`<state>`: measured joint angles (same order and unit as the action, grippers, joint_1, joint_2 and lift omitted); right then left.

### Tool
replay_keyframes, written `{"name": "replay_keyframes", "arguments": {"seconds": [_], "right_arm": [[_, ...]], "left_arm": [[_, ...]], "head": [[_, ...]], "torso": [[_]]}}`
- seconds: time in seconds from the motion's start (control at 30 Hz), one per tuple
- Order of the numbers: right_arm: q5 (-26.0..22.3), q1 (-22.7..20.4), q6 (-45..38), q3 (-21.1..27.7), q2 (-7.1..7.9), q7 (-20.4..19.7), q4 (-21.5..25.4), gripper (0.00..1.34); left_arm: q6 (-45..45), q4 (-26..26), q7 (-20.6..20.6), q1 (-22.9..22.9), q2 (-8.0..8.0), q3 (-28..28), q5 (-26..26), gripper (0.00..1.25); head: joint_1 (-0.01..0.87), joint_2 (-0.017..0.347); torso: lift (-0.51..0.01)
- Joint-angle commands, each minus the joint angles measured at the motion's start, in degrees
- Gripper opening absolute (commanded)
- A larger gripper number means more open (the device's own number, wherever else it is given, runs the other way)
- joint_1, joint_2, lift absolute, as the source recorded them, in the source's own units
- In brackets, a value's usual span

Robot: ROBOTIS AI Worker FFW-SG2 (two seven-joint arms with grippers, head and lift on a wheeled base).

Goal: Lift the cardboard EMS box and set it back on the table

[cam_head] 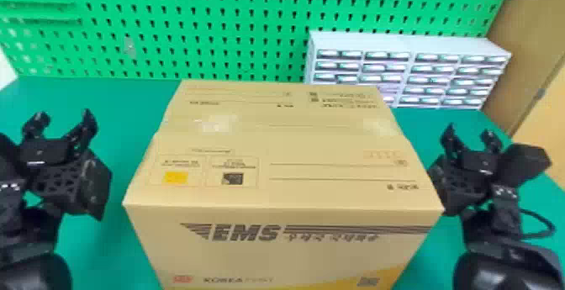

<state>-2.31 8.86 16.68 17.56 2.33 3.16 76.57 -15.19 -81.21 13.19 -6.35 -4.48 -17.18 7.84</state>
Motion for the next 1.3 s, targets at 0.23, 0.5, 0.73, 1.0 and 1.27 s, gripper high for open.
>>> {"name": "replay_keyframes", "arguments": {"seconds": [0.23,0.5,0.73,1.0,1.27], "right_arm": [[7.3,3.2,-0.6,-0.7,-2.38,-0.1,-1.2,0.79],[6.0,4.2,-0.3,-6.5,-2.38,-3.9,-3.4,0.78],[3.5,5.4,2.2,-10.7,-2.38,-4.5,-7.1,0.78],[2.3,6.4,3.2,-13.9,-2.38,-4.5,-9.1,0.78],[2.1,7.0,3.4,-14.2,-2.38,-4.6,-9.3,0.78]], "left_arm": [[0.1,0.0,-0.1,-0.8,0.00,2.2,-2.0,0.79],[0.1,0.0,-0.4,-1.1,0.00,4.2,-2.5,0.79],[0.1,0.0,-0.8,-1.4,0.00,5.8,-2.8,0.79],[0.2,0.0,-1.1,-1.6,0.00,6.7,-2.9,0.79],[0.4,0.0,-1.1,-1.4,0.00,7.5,-2.8,0.79]], "head": [[0.678,-0.014],[0.678,-0.014],[0.678,-0.014],[0.678,-0.014],[0.678,-0.014]], "torso": [[-0.095],[-0.095],[-0.095],[-0.095],[-0.095]]}}
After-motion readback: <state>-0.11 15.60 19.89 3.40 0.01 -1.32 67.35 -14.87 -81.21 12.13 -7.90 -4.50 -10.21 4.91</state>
